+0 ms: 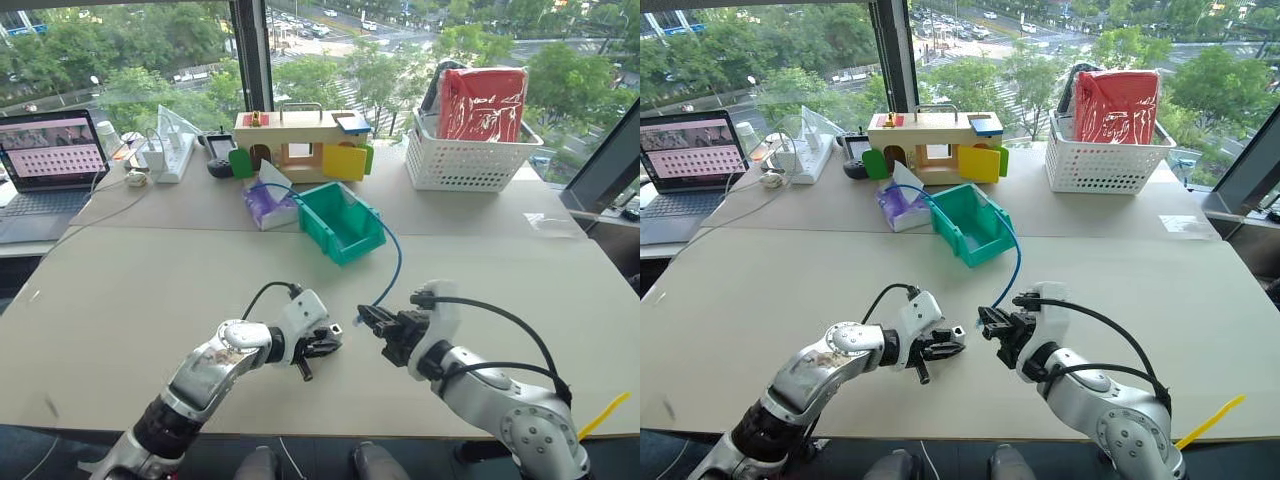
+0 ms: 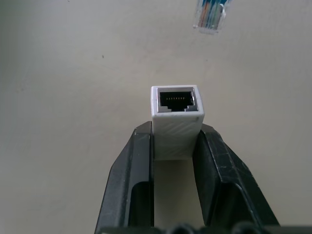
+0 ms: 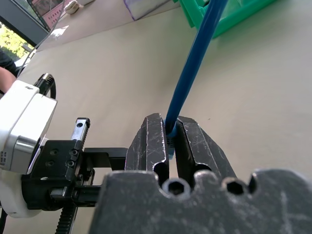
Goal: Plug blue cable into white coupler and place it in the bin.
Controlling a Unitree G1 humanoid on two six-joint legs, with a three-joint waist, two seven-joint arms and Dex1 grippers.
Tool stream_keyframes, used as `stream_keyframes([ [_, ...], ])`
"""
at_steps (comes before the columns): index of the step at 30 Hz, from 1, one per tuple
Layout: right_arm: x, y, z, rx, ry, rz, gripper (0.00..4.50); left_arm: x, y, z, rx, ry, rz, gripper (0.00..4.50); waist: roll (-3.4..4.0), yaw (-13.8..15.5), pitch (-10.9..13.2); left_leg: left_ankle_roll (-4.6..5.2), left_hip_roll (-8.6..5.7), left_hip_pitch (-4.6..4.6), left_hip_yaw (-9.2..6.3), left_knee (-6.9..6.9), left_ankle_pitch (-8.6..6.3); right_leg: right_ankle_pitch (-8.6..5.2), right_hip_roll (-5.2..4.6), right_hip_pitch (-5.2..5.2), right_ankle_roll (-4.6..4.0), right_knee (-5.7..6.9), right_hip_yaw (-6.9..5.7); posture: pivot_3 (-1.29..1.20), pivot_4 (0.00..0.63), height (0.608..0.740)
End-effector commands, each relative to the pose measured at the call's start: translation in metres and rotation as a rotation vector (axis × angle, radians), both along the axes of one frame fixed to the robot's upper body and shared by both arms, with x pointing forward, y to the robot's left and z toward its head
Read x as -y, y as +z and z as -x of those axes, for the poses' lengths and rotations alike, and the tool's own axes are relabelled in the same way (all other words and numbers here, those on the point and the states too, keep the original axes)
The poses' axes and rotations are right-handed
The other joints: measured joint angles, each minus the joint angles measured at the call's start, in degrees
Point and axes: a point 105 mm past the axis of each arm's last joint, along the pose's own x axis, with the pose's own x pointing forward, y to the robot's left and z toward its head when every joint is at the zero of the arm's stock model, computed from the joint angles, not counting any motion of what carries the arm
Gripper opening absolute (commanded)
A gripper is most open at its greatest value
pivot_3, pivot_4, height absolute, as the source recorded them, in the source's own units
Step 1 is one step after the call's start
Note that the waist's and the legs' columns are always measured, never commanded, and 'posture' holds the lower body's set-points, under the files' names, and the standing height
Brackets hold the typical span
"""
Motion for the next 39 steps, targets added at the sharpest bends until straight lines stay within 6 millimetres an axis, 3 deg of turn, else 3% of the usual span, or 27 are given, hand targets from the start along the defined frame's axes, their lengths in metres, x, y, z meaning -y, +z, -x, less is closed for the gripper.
stream_keyframes([
  [1,-0.001,0.01,-0.001,0.057,-0.003,-0.008,0.0,0.007,-0.008,0.001,-0.061,-0.014,-0.017,0.63,0.0,0.13,0.0,0.0,0.0,0.0,-0.01,0.0,0.0,0.0,0.0,0.01,0.0,-0.02,0.0,0.0,0.15,0.739],
  [12,-0.009,-0.001,-0.002,-0.009,0.022,-0.065,0.0,0.015,-0.006,-0.006,-0.069,0.068,0.026,0.63,0.0,0.48,-0.03,0.0,-0.09,0.02,-0.07,0.01,0.0,0.03,-0.07,0.1,0.05,-0.03,-0.01,0.0,0.15,0.739],
  [39,-0.003,-0.013,-0.012,-0.027,0.062,0.047,0.0,0.02,-0.012,-0.002,-0.085,0.098,0.062,0.63,0.0,0.42,-0.1,0.0,-0.15,0.13,-0.08,0.03,0.0,0.05,-0.09,0.19,0.08,-0.01,0.0,0.0,0.15,0.739],
])
